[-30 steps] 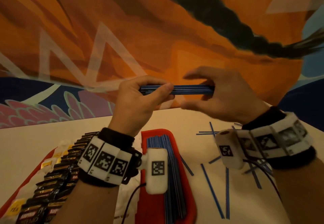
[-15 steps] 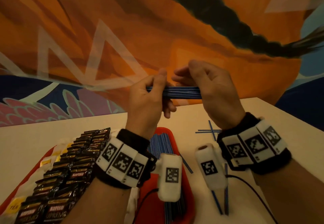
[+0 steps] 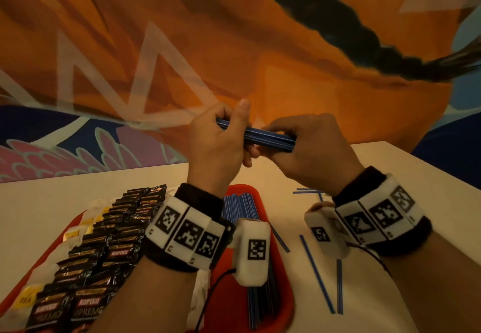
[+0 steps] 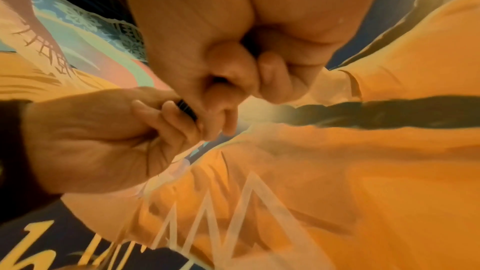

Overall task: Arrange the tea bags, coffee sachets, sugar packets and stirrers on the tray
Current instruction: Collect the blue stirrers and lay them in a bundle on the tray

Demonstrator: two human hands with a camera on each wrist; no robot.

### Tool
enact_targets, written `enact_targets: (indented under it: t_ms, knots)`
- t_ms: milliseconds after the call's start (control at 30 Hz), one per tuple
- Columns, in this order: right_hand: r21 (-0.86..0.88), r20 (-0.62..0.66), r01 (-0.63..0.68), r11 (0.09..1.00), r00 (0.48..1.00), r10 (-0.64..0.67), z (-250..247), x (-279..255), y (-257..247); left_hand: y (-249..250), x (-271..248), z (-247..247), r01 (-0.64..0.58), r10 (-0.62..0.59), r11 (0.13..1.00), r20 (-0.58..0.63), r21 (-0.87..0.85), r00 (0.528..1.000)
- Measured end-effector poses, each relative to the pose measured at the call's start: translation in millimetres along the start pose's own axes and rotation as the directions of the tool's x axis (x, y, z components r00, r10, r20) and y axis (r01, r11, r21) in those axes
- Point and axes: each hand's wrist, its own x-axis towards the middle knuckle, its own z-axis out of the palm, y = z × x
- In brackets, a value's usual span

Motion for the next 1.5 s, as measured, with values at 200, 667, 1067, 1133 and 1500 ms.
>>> enact_targets:
  t_ms: [200,667,1067,1133,1500]
  knots:
    - [0.448,-0.251,0.234,0.863,0.959,-0.130,2.4,-2.4,-4.4,2.1,-0.6,0.8,0.049,-0.060,0.982,-0.054,-0.182,0.997]
    - [0.159,0.210,-0.008,0.987,0.977,-0.026,-17.0,1.5,-8.0,2.7,-4.2,3.7,-0.013,0.006,0.999,-0.157,-0.045,0.988]
    - [-0.216,0.275,-0.338,0.916,0.879,0.390,10.7,-17.0,-24.5,2.4,-23.5,-3.5,0.359,-0.390,0.879,-0.038,-0.313,0.920]
    - [-0.250,0.247,-0.368,0.896,0.870,0.426,8.6,-18.8,-32.9,3.8,-35.4,-0.7,0.481,-0.487,0.823,0.060,-0.302,0.871]
    - [-0.172,0.719,-0.226,0.959,0.636,0.279,14.1,-36.0,-63.2,-8.4,-49.7,-18.2,0.658,-0.658,0.752,0.096,0.033,0.747]
